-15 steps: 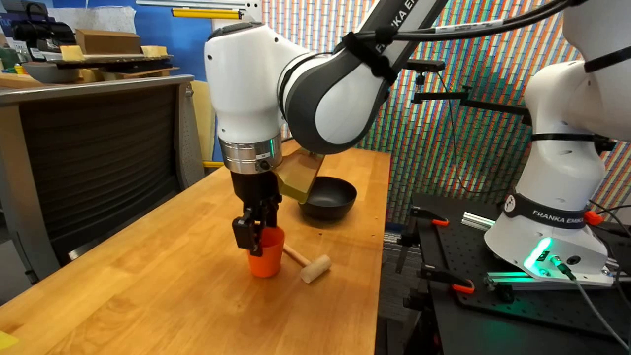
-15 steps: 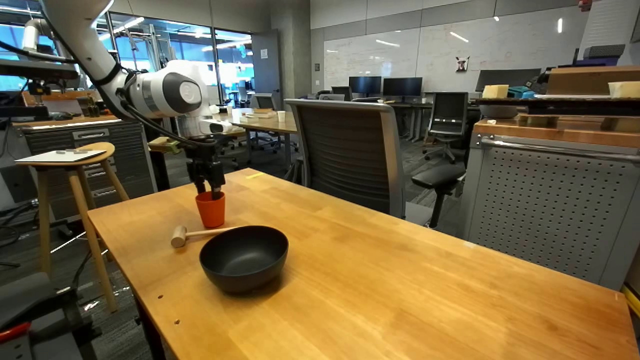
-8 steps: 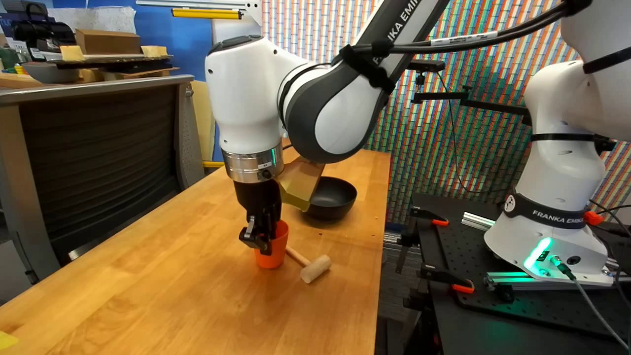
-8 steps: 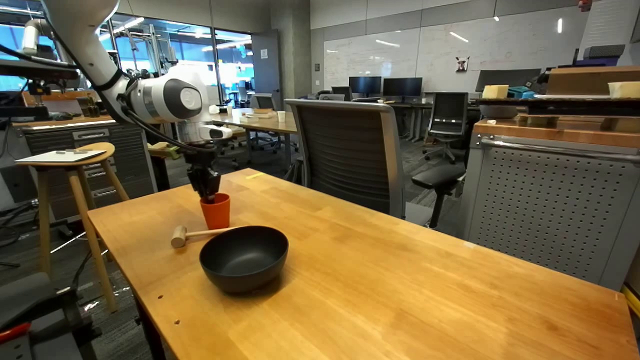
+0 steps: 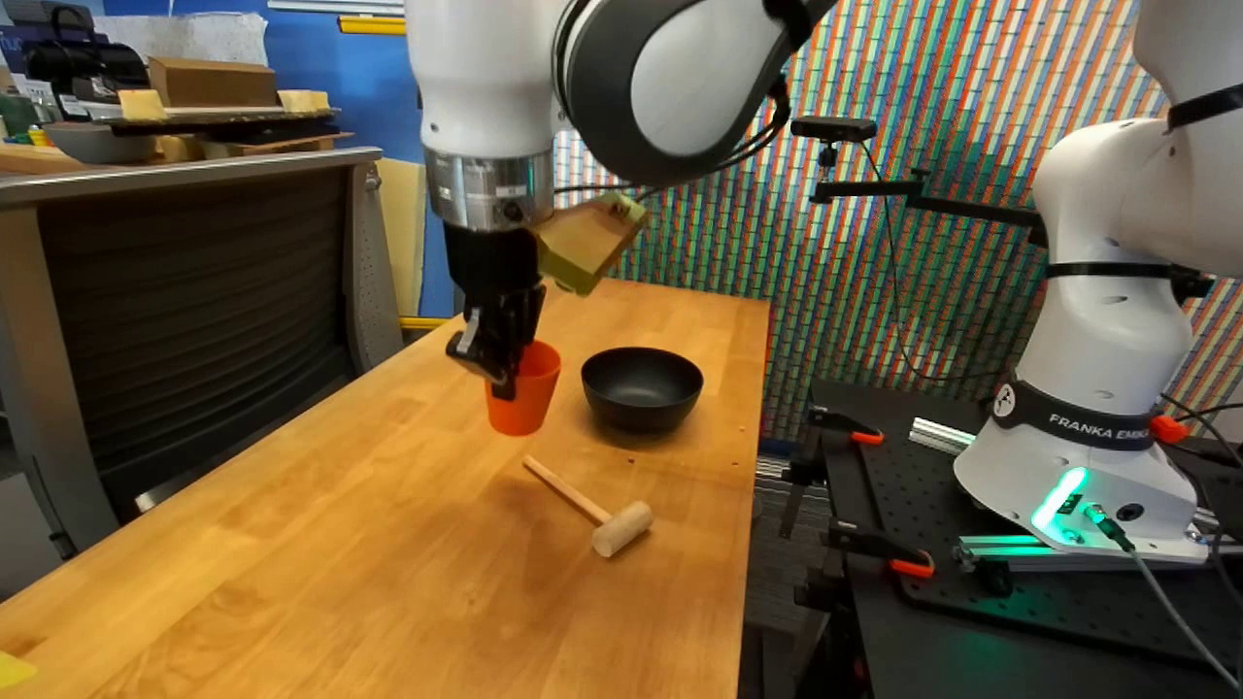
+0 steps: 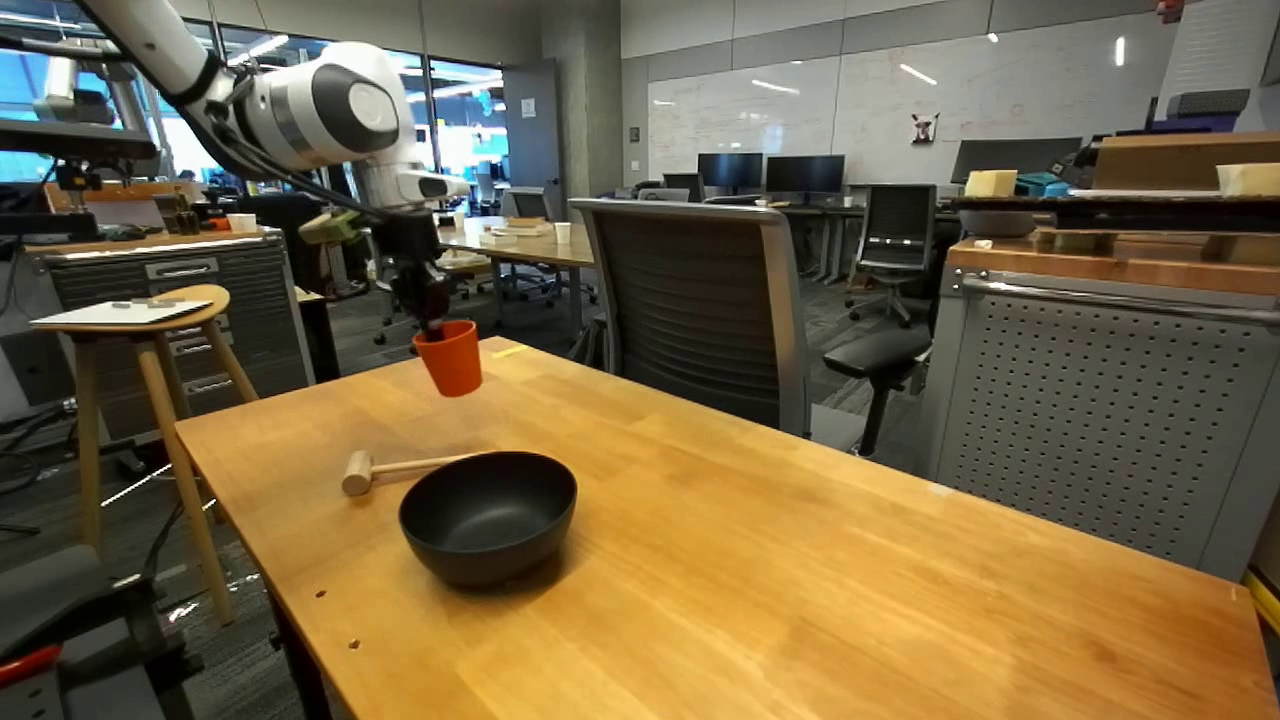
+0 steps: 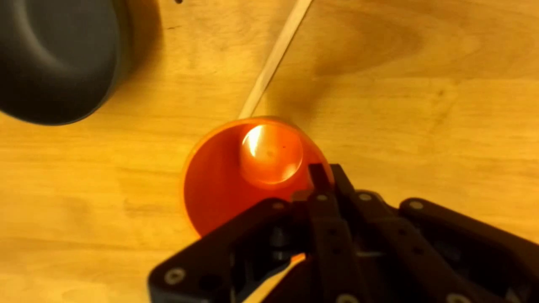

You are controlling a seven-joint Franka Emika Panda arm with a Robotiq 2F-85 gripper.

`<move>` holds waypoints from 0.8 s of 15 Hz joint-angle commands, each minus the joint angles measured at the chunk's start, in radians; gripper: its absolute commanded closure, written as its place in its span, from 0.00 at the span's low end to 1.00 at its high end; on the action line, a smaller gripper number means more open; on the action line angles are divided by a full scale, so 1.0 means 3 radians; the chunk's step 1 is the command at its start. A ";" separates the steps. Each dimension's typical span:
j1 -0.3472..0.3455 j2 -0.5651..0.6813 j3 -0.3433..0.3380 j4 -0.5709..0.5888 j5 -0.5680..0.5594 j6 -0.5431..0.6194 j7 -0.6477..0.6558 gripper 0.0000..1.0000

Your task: Put the orange cup in the black bowl

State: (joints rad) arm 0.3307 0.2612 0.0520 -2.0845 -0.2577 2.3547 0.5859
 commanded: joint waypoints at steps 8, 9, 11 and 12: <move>-0.0537 -0.0835 -0.0076 -0.0651 -0.0539 -0.0878 0.1238 0.99; -0.0599 -0.0794 -0.0086 -0.0726 -0.0330 -0.0827 0.1155 0.99; -0.0712 -0.0682 -0.0107 -0.0861 0.0062 -0.0636 0.0995 0.99; -0.0756 -0.0628 -0.0115 -0.0913 0.0204 -0.0504 0.0935 0.99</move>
State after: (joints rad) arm 0.1488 0.0466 0.0140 -2.3136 -0.3169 2.1222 0.9127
